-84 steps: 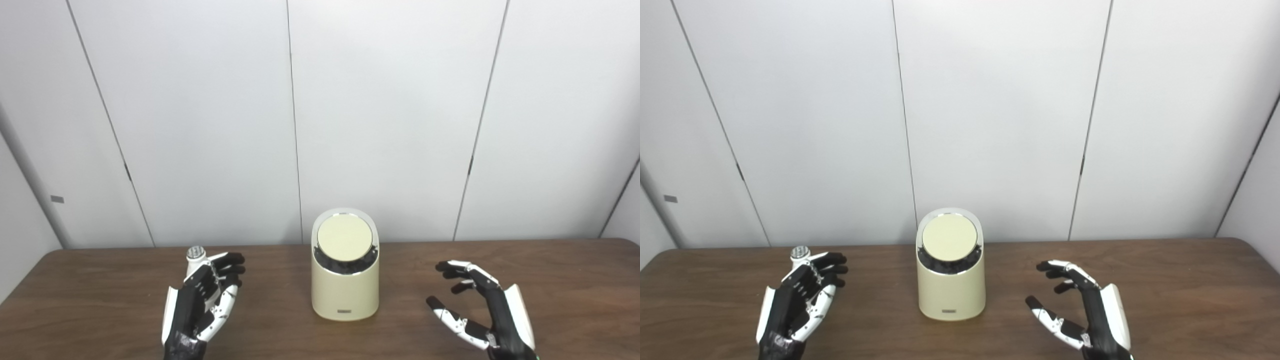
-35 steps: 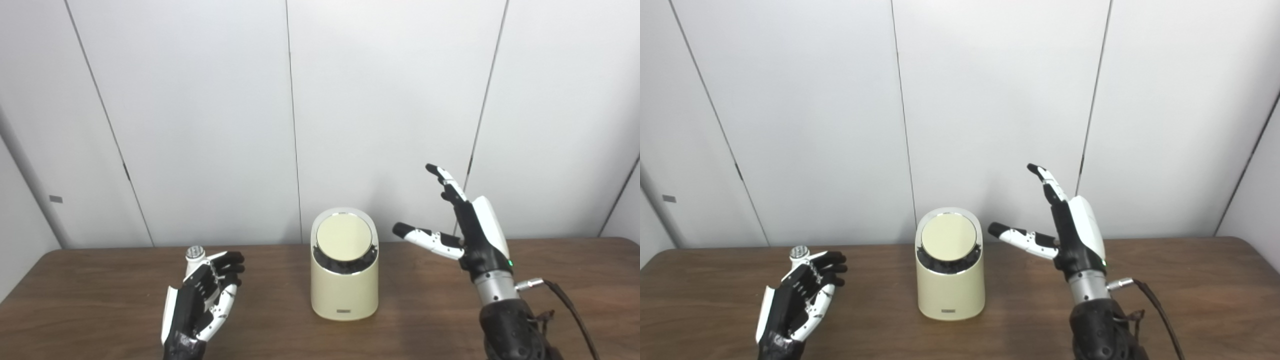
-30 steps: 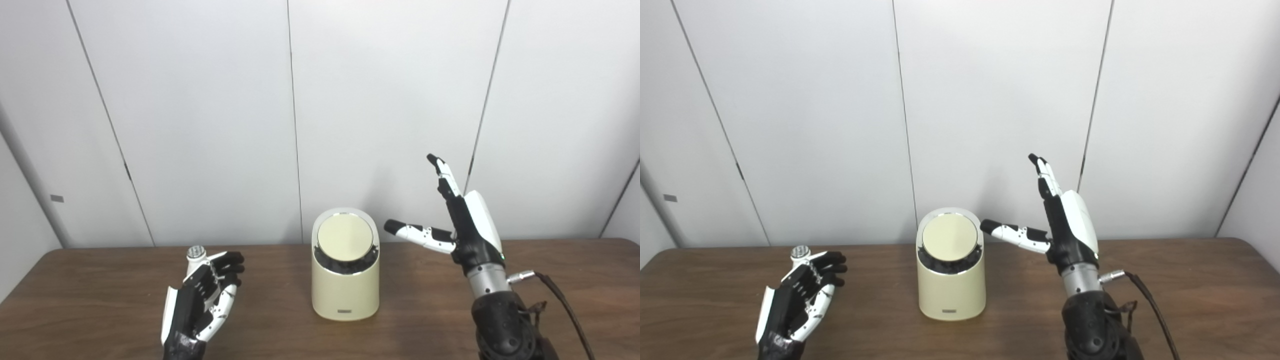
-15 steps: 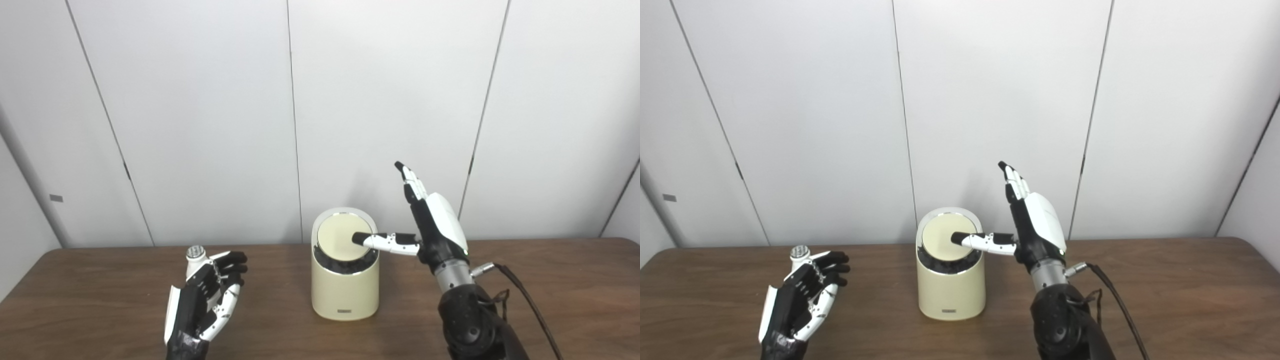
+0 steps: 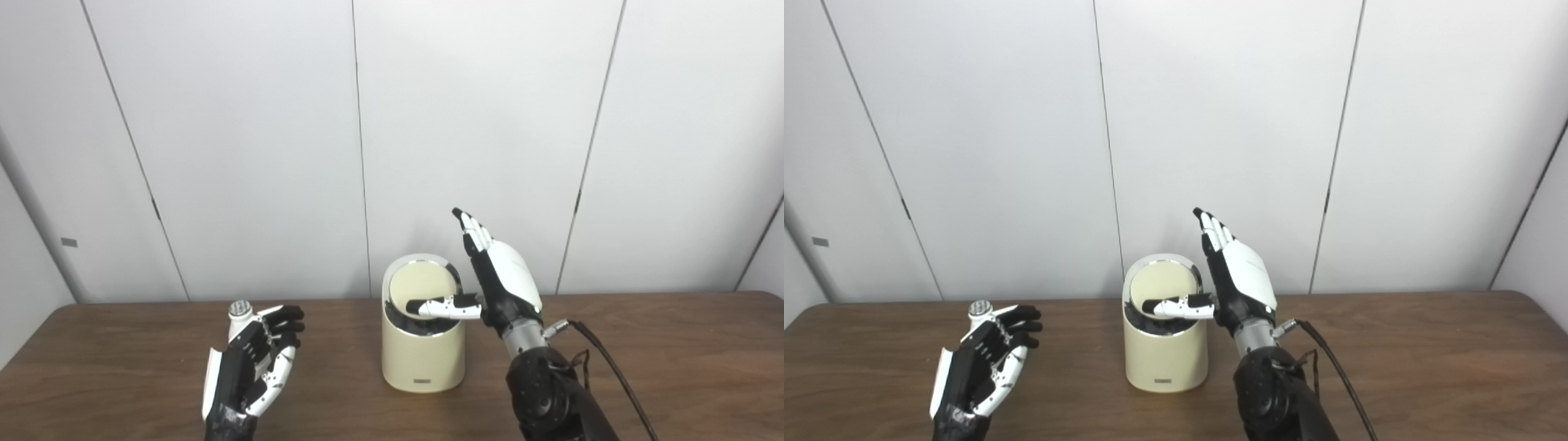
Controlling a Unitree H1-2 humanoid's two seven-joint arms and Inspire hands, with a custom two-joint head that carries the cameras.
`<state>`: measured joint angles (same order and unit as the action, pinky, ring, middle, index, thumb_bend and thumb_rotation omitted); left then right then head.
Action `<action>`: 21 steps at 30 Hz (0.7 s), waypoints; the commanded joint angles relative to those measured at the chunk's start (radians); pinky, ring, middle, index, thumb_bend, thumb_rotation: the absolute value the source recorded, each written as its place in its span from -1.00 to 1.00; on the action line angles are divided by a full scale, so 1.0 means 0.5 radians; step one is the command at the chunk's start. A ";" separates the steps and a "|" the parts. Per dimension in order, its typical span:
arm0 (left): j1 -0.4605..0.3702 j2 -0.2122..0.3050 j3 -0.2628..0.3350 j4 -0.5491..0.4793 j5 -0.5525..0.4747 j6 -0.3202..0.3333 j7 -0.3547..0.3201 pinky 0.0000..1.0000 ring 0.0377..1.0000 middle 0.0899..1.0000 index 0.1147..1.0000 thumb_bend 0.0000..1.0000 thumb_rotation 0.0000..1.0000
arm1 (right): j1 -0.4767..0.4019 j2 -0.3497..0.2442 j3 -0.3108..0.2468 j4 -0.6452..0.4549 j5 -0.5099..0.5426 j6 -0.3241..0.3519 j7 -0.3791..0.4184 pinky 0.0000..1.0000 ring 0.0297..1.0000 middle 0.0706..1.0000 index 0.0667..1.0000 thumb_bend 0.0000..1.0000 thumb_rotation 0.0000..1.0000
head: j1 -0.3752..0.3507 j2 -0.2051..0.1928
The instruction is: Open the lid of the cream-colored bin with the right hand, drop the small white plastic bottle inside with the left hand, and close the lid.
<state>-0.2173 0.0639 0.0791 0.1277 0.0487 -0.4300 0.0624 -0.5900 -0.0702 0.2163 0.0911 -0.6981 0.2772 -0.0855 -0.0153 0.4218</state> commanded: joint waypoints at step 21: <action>-0.038 -0.004 -0.009 -0.123 0.037 0.000 0.016 0.12 0.28 0.32 0.27 -0.51 -0.44 | -0.106 -0.037 0.041 0.032 -0.070 -0.039 -0.105 0.92 1.00 1.00 1.00 0.50 -0.76 | 0.004 0.015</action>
<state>-0.2155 0.0617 0.0778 0.0978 0.0592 -0.4084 0.0628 -0.6110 -0.0731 0.2386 0.1156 -0.7163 0.2649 -0.1235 -0.0123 0.4280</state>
